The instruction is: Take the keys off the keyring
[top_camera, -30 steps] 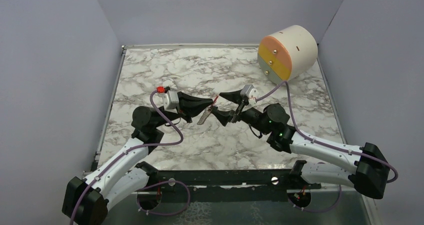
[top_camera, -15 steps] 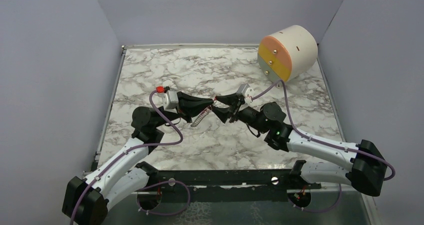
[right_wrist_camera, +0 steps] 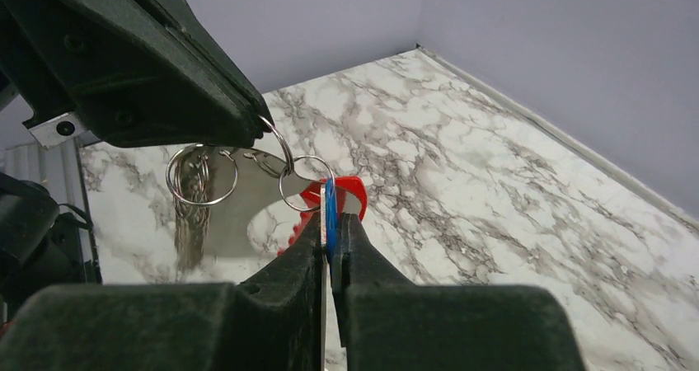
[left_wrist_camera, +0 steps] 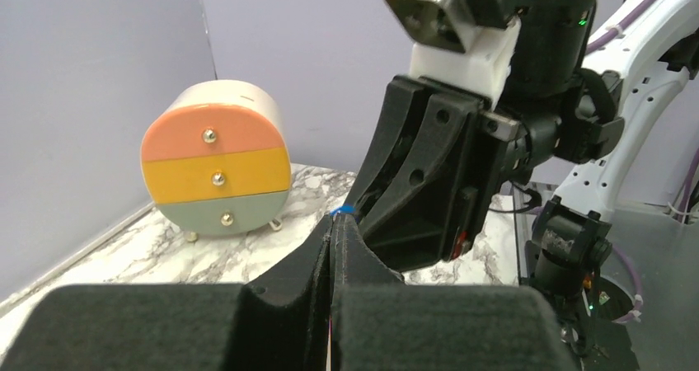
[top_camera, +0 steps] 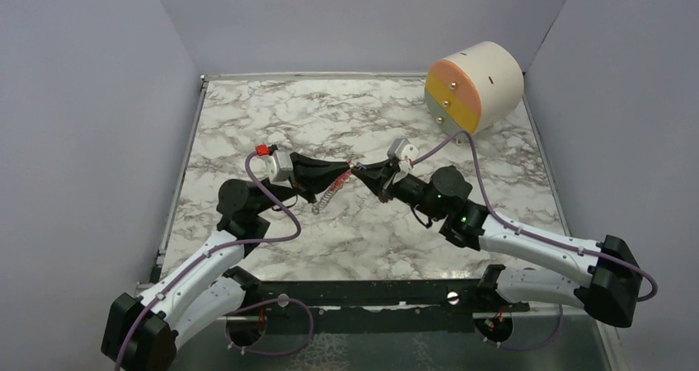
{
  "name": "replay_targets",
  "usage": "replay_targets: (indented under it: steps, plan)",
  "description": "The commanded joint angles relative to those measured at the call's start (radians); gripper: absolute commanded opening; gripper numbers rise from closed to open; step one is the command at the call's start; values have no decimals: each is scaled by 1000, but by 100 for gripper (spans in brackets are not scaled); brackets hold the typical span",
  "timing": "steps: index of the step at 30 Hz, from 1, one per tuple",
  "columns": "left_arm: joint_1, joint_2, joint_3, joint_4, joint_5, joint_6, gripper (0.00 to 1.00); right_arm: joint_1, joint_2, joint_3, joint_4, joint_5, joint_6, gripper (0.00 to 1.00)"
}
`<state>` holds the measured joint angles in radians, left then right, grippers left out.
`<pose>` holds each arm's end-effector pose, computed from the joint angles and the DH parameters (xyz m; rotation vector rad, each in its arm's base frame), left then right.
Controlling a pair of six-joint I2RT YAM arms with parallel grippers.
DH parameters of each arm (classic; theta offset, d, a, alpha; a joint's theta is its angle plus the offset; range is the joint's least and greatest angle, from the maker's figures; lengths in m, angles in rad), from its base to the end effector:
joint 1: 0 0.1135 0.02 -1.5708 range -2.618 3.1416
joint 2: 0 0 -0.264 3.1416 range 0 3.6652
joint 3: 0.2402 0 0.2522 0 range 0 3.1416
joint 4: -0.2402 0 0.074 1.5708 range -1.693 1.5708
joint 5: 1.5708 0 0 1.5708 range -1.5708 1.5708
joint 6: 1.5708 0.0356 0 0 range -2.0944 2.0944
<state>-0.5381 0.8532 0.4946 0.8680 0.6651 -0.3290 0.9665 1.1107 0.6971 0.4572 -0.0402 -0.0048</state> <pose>0.1484 -0.1141 0.3324 0.7435 1.0060 -1.1097 0.1469 0.2153 0.3113 -0.7673 1.3826 0.7920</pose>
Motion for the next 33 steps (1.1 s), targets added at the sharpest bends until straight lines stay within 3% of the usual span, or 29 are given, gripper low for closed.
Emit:
replay_targets:
  steps: [1, 17, 26, 33]
  plan:
    - [-3, -26, -18, -9, -75, 41, 0, 1, -87, 3, -67, 116, -41, 1]
    - [-3, 5, -28, -46, -123, 58, 0, 1, -76, 138, -340, 159, -86, 1]
    - [-4, 4, -25, -44, -92, 29, 23, 1, -85, 157, -349, 161, -96, 1]
    - [-4, 30, -26, -22, -86, -5, 33, 1, -80, 167, -340, 151, -97, 1]
